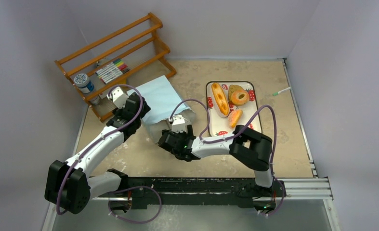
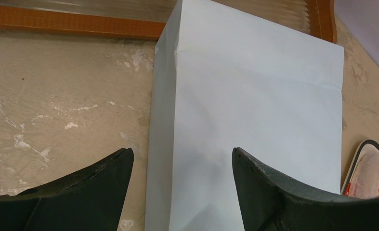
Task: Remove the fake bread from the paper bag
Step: Take out the fake bread from the paper bag.
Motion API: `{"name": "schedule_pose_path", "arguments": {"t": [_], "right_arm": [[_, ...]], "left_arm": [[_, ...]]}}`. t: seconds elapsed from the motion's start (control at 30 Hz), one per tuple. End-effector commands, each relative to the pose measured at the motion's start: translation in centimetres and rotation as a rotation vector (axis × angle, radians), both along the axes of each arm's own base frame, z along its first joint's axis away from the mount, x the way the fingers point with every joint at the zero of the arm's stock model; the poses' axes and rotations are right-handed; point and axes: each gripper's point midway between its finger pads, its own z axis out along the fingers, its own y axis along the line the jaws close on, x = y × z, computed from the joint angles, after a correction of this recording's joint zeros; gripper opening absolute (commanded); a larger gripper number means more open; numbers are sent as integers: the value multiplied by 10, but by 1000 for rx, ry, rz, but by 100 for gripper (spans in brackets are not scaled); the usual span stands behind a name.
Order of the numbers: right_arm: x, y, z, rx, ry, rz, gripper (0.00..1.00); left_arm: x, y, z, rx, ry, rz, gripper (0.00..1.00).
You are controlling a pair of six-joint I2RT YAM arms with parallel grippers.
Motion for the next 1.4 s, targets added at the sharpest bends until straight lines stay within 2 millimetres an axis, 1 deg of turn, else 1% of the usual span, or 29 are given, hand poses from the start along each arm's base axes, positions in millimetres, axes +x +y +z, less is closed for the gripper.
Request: {"name": "schedule_pose_path", "arguments": {"t": [0.0, 0.13, 0.2, 0.33, 0.47, 0.57, 0.73, 0.8, 0.97, 1.2, 1.37], "right_arm": [[7, -23, 15, -50, -86, -160, 90], [8, -30, 28, -57, -133, -204, 90], [9, -30, 33, -57, -148, -205, 90], [10, -22, 42, -31, -176, -176, 88], [9, -12, 45, 5, -183, -135, 84], [8, -6, 44, 17, -189, -102, 80], [8, 4, 44, 19, -195, -56, 69], [8, 6, 41, 19, -191, -42, 67], [6, 7, 34, 15, -176, -38, 67], [5, 5, 28, 0, -163, -44, 69], [6, -1, 21, -8, -146, -59, 71]], "left_arm": [[8, 0, 18, -27, -56, 9, 75], [6, 0, 17, -28, -52, 7, 74], [6, 0, 17, -30, -54, 9, 74], [3, 2, 16, -29, -54, 12, 74], [1, 4, 15, -20, -50, 17, 74], [1, 5, 15, -18, -51, 19, 74], [1, 6, 16, -15, -54, 25, 74], [0, 6, 15, -17, -53, 25, 74], [0, 7, 17, -13, -58, 25, 74], [0, 7, 17, -13, -56, 26, 74], [-1, 7, 16, -14, -55, 28, 74]]}}
